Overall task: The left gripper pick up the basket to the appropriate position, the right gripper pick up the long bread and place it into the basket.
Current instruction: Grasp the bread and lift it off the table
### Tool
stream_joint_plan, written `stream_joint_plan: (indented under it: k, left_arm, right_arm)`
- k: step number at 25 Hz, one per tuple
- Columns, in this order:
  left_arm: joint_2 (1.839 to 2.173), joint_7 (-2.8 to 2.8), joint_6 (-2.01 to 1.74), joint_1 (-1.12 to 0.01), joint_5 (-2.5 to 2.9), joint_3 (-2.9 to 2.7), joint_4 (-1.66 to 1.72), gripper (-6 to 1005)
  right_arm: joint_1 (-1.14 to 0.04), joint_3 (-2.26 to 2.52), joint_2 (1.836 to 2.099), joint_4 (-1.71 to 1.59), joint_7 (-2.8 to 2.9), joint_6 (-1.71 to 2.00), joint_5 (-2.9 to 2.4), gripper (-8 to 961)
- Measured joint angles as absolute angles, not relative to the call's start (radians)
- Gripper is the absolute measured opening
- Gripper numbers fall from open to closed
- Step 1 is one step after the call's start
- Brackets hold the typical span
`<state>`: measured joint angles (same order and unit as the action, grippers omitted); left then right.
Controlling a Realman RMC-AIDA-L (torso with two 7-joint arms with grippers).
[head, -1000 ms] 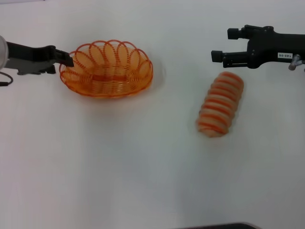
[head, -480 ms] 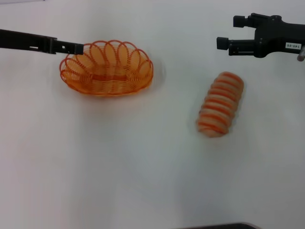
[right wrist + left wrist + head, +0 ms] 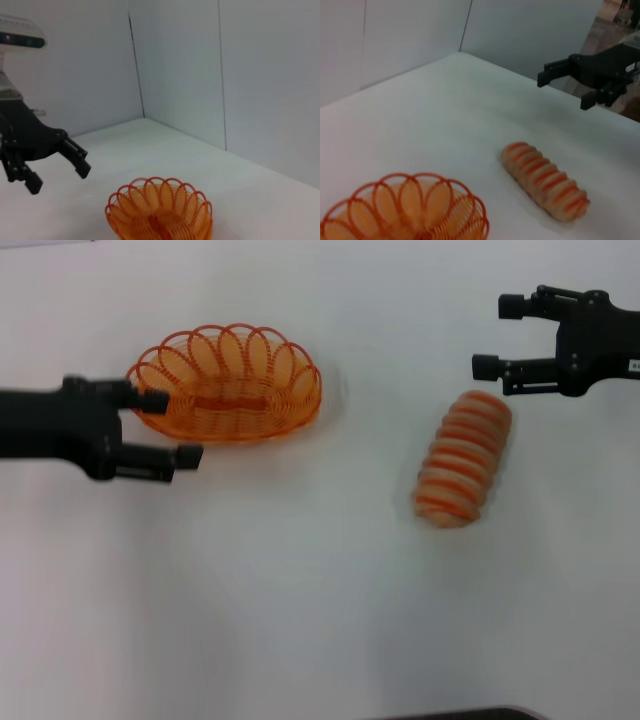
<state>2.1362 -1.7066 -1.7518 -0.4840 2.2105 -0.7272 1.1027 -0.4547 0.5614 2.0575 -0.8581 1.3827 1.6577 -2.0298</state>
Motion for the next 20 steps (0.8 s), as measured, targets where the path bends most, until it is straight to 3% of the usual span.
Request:
stream_joint_plan:
  k: [6,15,20]
  left_arm:
    - [2.139,-1.671,-1.755,-0.431,2.221,-0.701,1.060,888]
    - [2.140,-1.663,-1.765,-0.421,2.221,-0.683,1.052,888]
    - [2.140,-1.663,-1.764,-0.428,2.222,-0.685,1.050,888]
  right_arm:
    - [-0.473,0.570,2.040,-0.883,1.479,1.663,-2.110,941]
    - [-0.619,0.582,1.941,-0.937,1.809,1.816,-2.232,941]
    - [-0.684,0.582,1.943,-0.983,1.751,1.841,-2.388,941]
